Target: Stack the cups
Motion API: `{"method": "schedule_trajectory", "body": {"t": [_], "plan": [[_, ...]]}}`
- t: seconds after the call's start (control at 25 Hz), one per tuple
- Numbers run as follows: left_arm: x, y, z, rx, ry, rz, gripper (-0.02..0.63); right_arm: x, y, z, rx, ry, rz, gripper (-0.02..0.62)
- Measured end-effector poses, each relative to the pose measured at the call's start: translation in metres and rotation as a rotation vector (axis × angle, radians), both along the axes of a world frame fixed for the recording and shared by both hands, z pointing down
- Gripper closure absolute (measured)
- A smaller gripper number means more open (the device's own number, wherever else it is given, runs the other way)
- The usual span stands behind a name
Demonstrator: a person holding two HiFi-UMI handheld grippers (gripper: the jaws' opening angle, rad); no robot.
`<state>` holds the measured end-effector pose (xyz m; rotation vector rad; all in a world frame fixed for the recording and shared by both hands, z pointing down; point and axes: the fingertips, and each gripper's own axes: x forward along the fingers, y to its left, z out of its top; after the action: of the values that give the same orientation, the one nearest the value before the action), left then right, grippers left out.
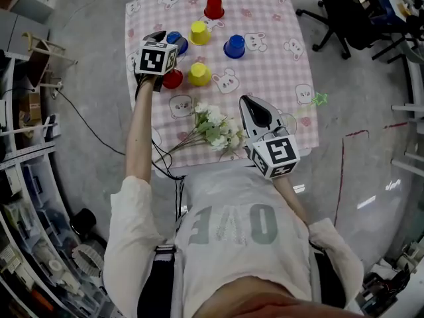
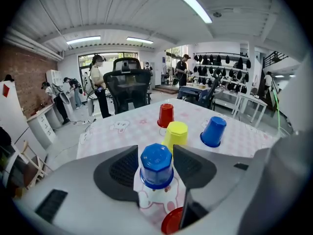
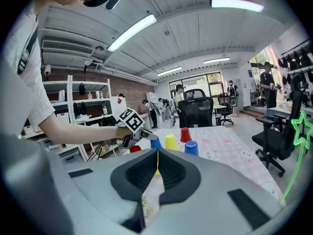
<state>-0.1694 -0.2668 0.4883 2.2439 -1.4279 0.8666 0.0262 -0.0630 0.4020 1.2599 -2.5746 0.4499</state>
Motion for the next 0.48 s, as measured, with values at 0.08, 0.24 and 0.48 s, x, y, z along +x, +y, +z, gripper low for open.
{"method": "schedule_trajectory", "body": {"t": [0.08,0.24,0.48], "plan": [[0.0006,-0.0008,0.0014,-0.006,0.003,0.000,0.380,0.0010,-0.0005,0.0009,-0.004,0.002,0.000,0.566],[0.0015,-0.0010,0.0045,-0.027,0.025,0.004,0.384,0.0006,-0.0011,0.0023,-0.009,0.008,-0.004,0.566],[0.0005,-0.0014,0.0076,-0.048,0.034,0.002,0.383,-0.0002,-0.0005,0.0019,-0.011,0.012,-0.009,0.566]]}}
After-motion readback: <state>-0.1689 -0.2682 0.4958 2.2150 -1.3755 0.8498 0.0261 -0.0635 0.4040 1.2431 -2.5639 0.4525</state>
